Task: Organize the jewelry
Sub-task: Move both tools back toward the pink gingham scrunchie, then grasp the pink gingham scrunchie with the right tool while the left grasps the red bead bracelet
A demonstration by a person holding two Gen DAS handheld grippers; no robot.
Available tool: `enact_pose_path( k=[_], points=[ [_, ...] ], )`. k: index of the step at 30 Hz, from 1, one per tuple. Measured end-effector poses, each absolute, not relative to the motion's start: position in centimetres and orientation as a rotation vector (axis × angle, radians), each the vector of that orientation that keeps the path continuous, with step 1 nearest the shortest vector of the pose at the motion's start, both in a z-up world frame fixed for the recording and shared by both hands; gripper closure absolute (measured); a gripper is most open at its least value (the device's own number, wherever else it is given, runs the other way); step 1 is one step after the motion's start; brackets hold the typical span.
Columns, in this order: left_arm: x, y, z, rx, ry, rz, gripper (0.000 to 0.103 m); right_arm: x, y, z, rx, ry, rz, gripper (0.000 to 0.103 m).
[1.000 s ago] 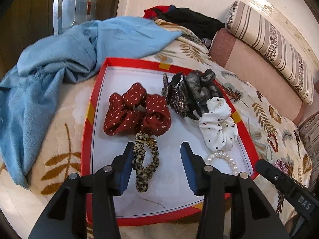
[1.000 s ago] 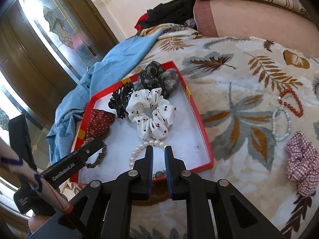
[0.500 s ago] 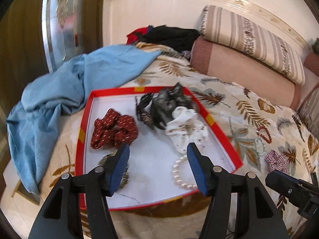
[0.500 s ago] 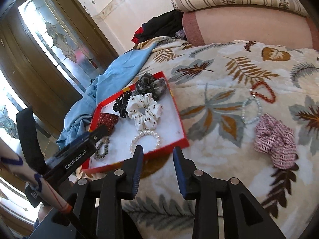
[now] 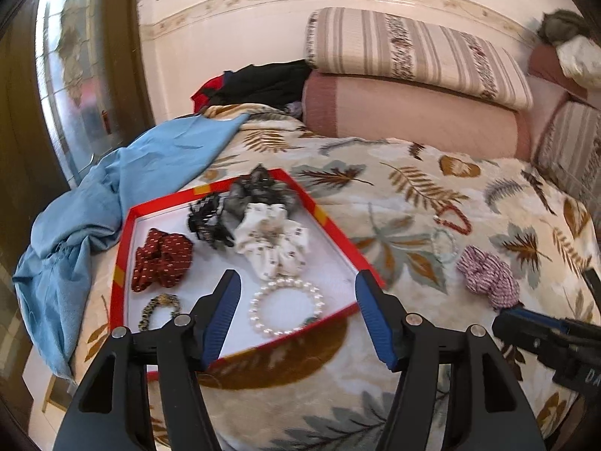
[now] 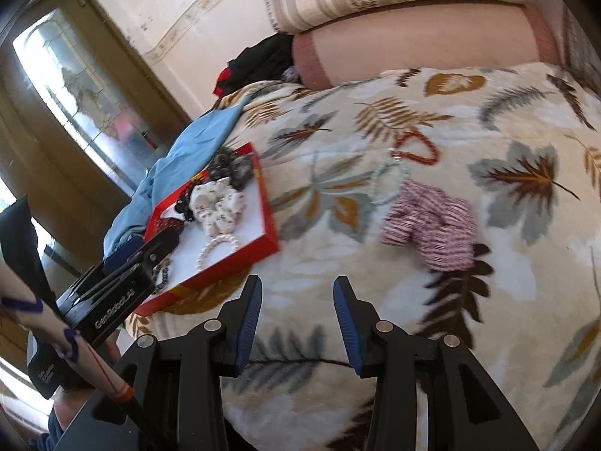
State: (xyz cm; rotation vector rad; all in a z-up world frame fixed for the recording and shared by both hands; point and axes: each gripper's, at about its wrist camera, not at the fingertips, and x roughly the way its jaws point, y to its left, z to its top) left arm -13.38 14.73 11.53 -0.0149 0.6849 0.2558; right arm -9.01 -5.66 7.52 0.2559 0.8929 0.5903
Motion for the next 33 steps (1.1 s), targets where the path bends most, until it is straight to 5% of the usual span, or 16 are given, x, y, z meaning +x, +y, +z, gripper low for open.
enact_pose_path(
  k=[21,33],
  points=[
    [-12.7,4.5,7.8,0.182,0.814,0.092,0.039,-8.0,-16.3,4.8,0.447,0.862,0.436,0.054],
    [-12.3,4.3,7.4,0.181,0.831,0.079,0.038,-4.6,-14.9,4.1,0.379,0.892,0.415,0.034]
  ],
)
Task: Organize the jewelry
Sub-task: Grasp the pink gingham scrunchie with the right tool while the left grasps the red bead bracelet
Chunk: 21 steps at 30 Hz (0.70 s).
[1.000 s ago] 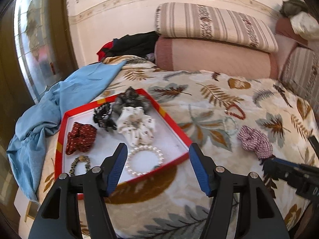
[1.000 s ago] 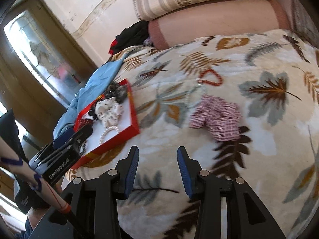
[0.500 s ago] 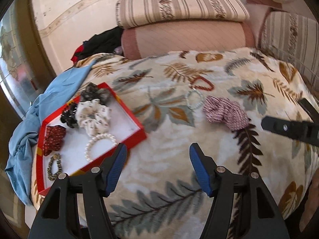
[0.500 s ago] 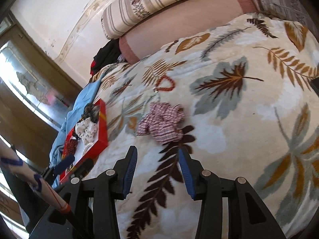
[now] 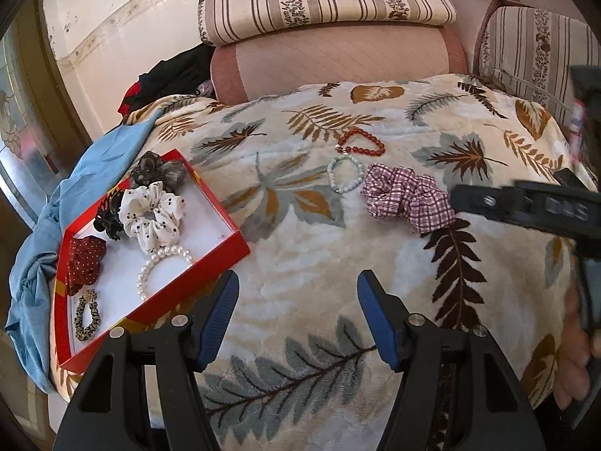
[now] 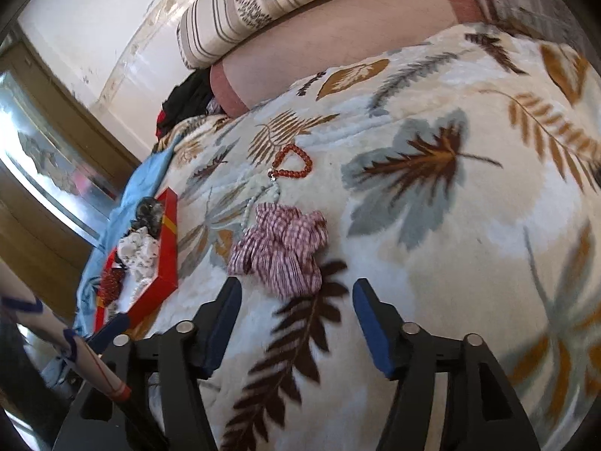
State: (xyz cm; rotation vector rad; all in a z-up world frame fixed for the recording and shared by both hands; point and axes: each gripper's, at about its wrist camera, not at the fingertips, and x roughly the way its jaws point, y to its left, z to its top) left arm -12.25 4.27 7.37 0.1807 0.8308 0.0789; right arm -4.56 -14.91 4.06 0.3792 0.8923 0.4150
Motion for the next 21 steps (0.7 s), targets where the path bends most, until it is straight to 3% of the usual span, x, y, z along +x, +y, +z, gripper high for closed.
enact_pose_path(
  k=[1,8,9,11,21],
  points=[
    [-12.2,4.4,7.4,0.177,0.831,0.082,0.038,-3.8,-14.4,3.9,0.359,0.898,0.415,0.029],
    [-11.4,6.4,7.8,0.142,0.839,0.111,0.038,0.0,-10.7,2.2,0.236,0.960,0.417,0.024],
    [-11.1,6.6,7.8,0.139,0.841,0.114,0.037,0.1,-10.2,2.2,0.208,0.951,0.421,0.027],
    [-10.4,6.8,8.0,0.138,0.844,0.108,0.036,0.2,-9.3,2.2,0.147,0.935,0.435,0.088],
    [-1.3,5.3,9.2,-0.018,0.945,-0.083,0.036,0.6,-17.9,4.5,0.416,0.816,0.357,0.089]
  ],
)
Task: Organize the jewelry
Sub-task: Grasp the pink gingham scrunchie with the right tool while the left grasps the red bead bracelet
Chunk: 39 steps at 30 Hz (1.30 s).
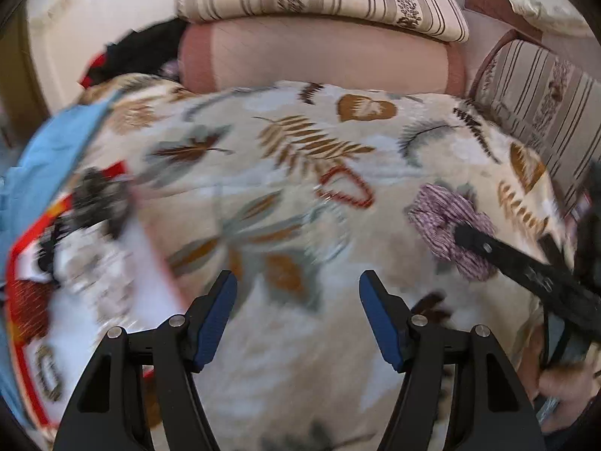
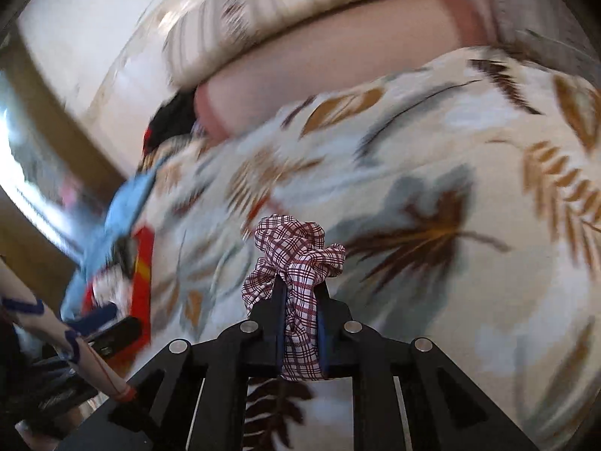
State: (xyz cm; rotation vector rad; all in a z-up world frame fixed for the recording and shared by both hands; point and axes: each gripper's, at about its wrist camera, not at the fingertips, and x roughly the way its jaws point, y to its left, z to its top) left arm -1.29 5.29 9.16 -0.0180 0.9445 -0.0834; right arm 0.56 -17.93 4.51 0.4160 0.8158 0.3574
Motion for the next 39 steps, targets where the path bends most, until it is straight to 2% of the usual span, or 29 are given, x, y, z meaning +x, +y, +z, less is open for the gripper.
enact_pose_path(
  k=[10,19,22,24,25,26,27,29,31,39],
  points=[
    [8.9,2.6,5.4,-0.104,1.062,-0.144,0.037,0.9,-20.8,4.3,0.558,0.821,0.362,0.088],
    [13.2,1.4,3.4,-0.132,1.094,-0.095,0.036,1.8,-20.8,3.6,0.593,0.854,0.399,0.086],
    [14.2,0.9,2.3,-0.099,1.109,-0.081,0.030,1.9,-20.7,3.5,0.592,0.860,0.406,0.086],
    [14.1,0.1,2.1,-0.049,1.075,-0.074,0.030,2.0,-20.6,3.3,0.590,0.866,0.408,0.085],
    [13.8,-0.2,2.0,-0.026,1.064,-0.073,0.033,2.0,-20.6,3.3,0.592,0.869,0.408,0.085],
    [13.7,-0.3,2.0,-0.008,1.047,-0.064,0.046,2.1,-20.6,3.1,0.595,0.872,0.408,0.085],
    [13.4,-0.4,2.2,-0.003,1.028,-0.062,0.055,2.3,-20.7,3.0,0.598,0.876,0.409,0.085],
    [12.8,-0.3,2.5,-0.032,1.009,-0.086,0.091,2.4,-20.7,2.9,0.607,0.880,0.407,0.085],
    [12.4,-0.2,2.7,-0.039,0.998,-0.084,0.096,2.4,-20.8,2.8,0.610,0.880,0.404,0.085],
    [9.6,0.1,5.8,-0.128,0.930,-0.145,0.096,2.3,-21.0,3.2,0.601,0.858,0.400,0.085]
  ],
)
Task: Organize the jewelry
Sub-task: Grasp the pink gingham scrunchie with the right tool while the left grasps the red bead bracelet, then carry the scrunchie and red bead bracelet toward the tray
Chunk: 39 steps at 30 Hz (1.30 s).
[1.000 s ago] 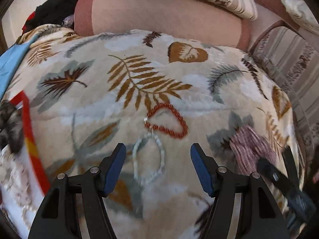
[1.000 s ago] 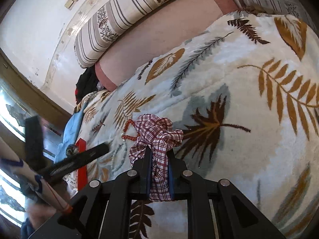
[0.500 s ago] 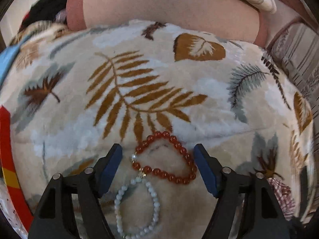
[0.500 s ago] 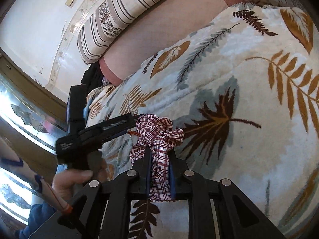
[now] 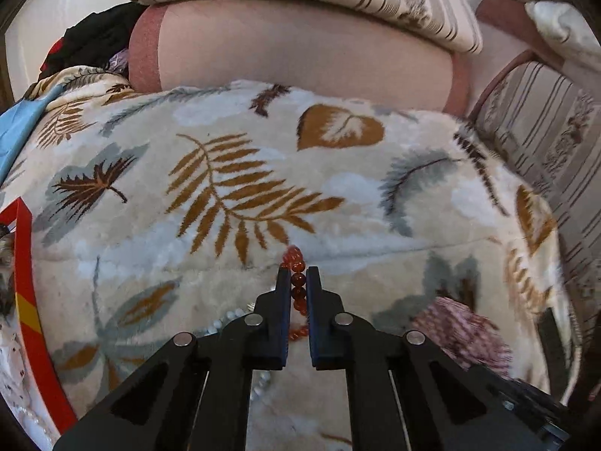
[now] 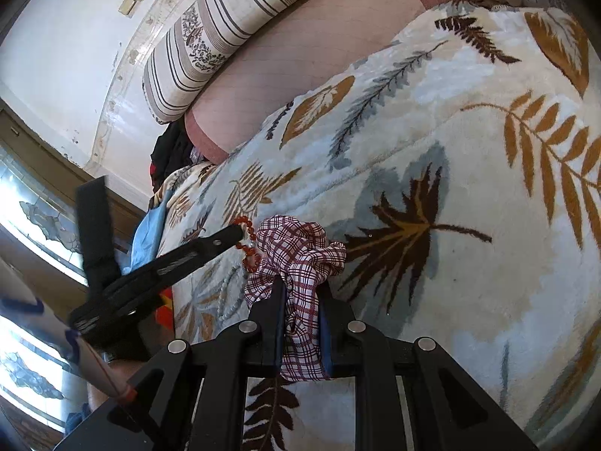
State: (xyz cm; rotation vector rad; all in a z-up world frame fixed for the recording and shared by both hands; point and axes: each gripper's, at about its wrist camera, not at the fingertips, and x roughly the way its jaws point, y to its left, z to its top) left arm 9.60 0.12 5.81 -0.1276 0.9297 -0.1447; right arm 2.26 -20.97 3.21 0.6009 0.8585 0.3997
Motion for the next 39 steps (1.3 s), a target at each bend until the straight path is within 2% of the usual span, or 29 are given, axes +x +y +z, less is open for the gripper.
enact_pose_path(
  k=[19,39],
  points=[
    [-0.8,0.4,12.2,-0.162,0.819,-0.241,0.096,0.2,-20.0,4.9,0.497,0.771,0.384,0.085],
    [-10.6,4.3,13.4,-0.136,0.757,-0.236,0.096,-8.0,-16.1,6.2,0.405,0.761,0.435,0.085]
  ],
)
